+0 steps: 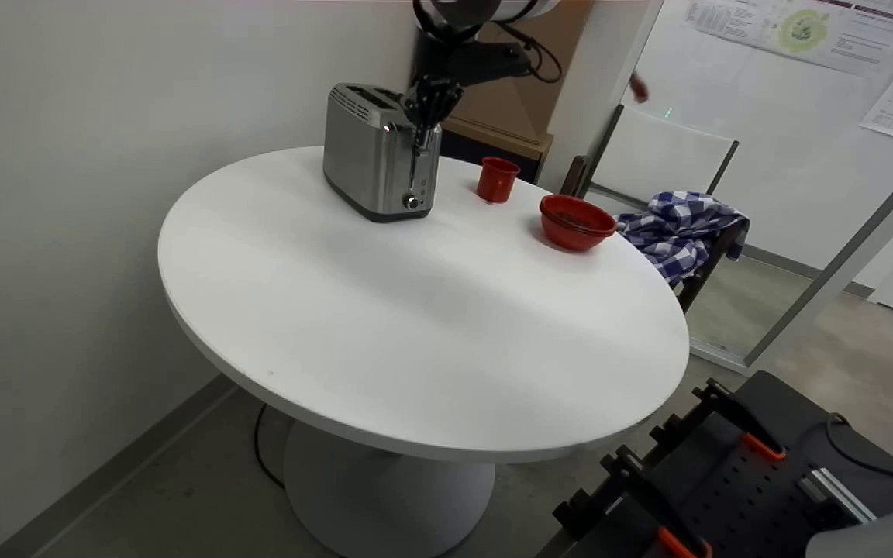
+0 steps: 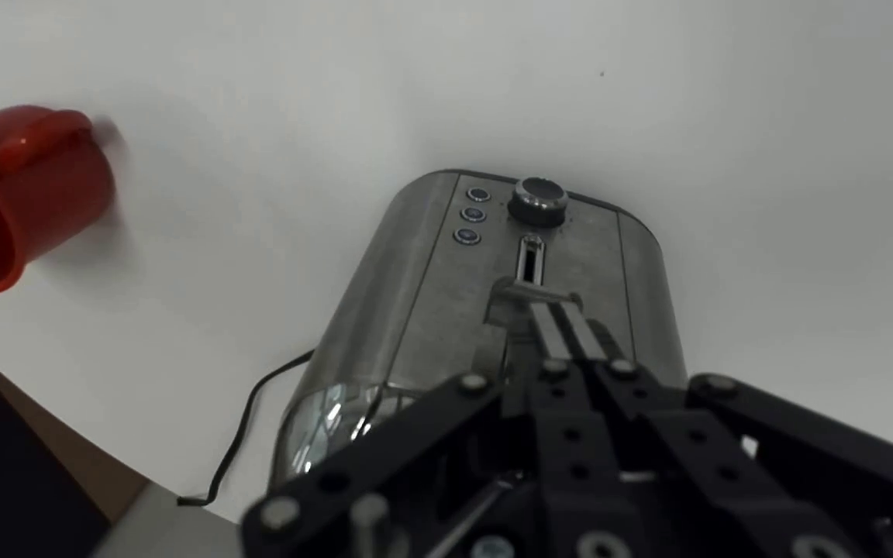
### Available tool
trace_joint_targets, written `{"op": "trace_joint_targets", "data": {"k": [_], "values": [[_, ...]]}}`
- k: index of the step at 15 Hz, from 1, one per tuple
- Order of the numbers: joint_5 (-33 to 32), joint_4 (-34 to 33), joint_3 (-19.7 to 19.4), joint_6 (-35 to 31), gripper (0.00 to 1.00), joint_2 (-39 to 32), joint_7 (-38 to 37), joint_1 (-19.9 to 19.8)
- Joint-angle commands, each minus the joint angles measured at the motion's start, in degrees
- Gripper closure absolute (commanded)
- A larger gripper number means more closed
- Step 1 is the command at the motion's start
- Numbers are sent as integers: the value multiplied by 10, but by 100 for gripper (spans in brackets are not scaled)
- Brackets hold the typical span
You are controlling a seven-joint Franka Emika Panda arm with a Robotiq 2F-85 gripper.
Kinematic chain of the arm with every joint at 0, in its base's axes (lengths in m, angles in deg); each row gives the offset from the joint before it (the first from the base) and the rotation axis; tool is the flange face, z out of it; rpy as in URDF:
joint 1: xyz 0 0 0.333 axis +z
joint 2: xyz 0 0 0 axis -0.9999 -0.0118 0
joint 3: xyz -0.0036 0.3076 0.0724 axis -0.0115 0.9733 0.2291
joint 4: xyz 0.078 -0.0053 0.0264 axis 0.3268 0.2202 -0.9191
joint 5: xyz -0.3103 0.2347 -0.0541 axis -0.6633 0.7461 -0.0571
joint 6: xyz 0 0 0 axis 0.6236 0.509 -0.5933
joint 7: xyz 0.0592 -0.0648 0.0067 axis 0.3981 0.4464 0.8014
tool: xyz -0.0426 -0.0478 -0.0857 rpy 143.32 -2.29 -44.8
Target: Push the lever of the toaster down
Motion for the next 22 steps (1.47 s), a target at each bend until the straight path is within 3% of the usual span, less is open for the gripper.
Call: {"op": "trace_joint_targets", "data": {"k": [1,15,20,21,22], "values": [[2,-46,-8,-25,99,-43,31,2],[-22,-75,-22,-51,99,-138,84,8],[-16,-69,-18,-36,100,-130,95,6],[-13,-69,-15,-22,74,-124,100,4],[-7,-70,-12,-12,72,-115,103,-1]]}}
